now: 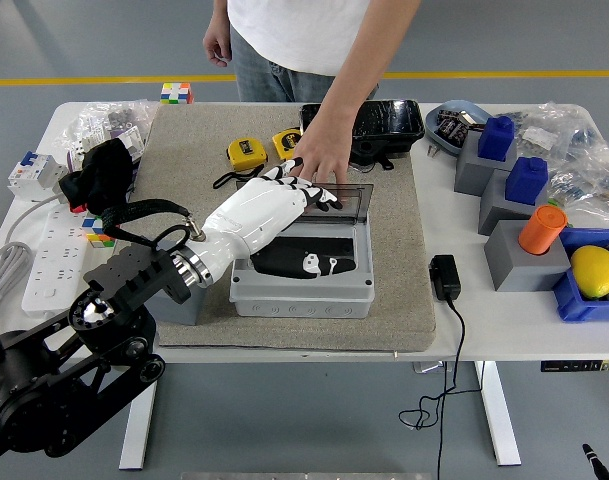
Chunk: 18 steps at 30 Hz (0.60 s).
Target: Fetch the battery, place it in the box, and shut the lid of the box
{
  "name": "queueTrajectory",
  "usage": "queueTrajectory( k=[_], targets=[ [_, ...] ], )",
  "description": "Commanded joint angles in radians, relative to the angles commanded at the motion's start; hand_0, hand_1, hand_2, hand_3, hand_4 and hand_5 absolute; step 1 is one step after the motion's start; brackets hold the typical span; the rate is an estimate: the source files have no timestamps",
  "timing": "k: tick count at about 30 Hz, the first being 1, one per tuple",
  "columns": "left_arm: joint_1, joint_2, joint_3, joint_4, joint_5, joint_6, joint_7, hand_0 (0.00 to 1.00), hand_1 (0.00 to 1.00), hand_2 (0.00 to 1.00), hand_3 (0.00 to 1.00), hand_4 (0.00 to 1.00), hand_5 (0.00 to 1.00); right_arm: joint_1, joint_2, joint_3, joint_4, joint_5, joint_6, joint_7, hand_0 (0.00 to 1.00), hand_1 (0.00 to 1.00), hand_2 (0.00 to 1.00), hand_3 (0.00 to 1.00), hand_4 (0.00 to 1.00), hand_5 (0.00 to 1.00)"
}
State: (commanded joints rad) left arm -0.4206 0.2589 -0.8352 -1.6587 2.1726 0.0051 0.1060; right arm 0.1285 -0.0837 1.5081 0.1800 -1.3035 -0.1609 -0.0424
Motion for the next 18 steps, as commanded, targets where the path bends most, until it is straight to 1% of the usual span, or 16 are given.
queueTrajectory(
  k=[3,4,7,8,13,14,15,17,18],
  targets=[
    [-0.013,0.002,-0.001,-0.022,-0.011,0.008,-0.007,0.998,0.792,0.704,0.736,0.998,0.998,0.000,0.000,0.002,0.000,-0.002,0.000,-0.001,0.802,0.760,0.760,0.801,0.998,0.998],
    [-0.020,-0.002,-0.004,-0.016,-0.011,0.018,-0.015,0.998,0.792,0.704,0.736,0.998,0.998,0.000,0.000,0.002,0.000,-0.002,0.000,-0.001,0.802,0.760,0.760,0.801,0.998,0.998],
    [-0.033,-0.016,-0.017,0.023,-0.004,0.022,-0.021,0.998,0.792,0.704,0.736,0.998,0.998,0.000,0.002,0.003,0.000,-0.003,0.000,-0.001,0.802,0.760,0.760,0.801,0.998,0.998],
    [-0.038,-0.025,-0.024,0.050,-0.001,0.029,-0.028,0.998,0.810,0.734,0.745,0.998,0.998,0.000,0.002,0.002,0.000,-0.001,0.000,0.000,0.802,0.760,0.760,0.801,0.998,0.998],
    [-0.054,-0.063,-0.072,0.190,0.012,0.050,-0.058,0.998,0.810,0.734,0.745,0.998,0.998,0.002,0.004,0.000,0.000,0.001,0.000,0.001,0.802,0.760,0.760,0.801,0.998,0.998],
    [-0.056,-0.071,-0.086,0.218,0.018,0.050,-0.059,0.998,0.847,0.759,0.759,0.998,0.998,0.002,0.004,0.000,0.000,0.001,0.000,0.000,0.802,0.760,0.760,0.801,0.998,0.998],
    [-0.057,-0.077,-0.097,0.244,0.023,0.048,-0.058,0.998,0.847,0.759,0.759,0.998,0.998,0.002,0.004,0.000,0.000,0.000,0.000,0.000,0.802,0.760,0.760,0.801,0.998,0.998],
    [-0.057,-0.081,-0.108,0.270,0.025,0.048,-0.059,0.998,0.847,0.759,0.759,0.998,0.998,0.001,0.003,0.002,0.000,-0.001,-0.001,-0.001,0.802,0.760,0.760,0.801,0.998,0.998],
    [-0.056,-0.082,-0.116,0.282,0.031,0.039,-0.052,0.998,0.847,0.759,0.759,0.998,0.998,0.001,0.003,0.004,0.000,-0.004,0.000,-0.002,0.802,0.760,0.760,0.801,0.998,0.998]
  ],
)
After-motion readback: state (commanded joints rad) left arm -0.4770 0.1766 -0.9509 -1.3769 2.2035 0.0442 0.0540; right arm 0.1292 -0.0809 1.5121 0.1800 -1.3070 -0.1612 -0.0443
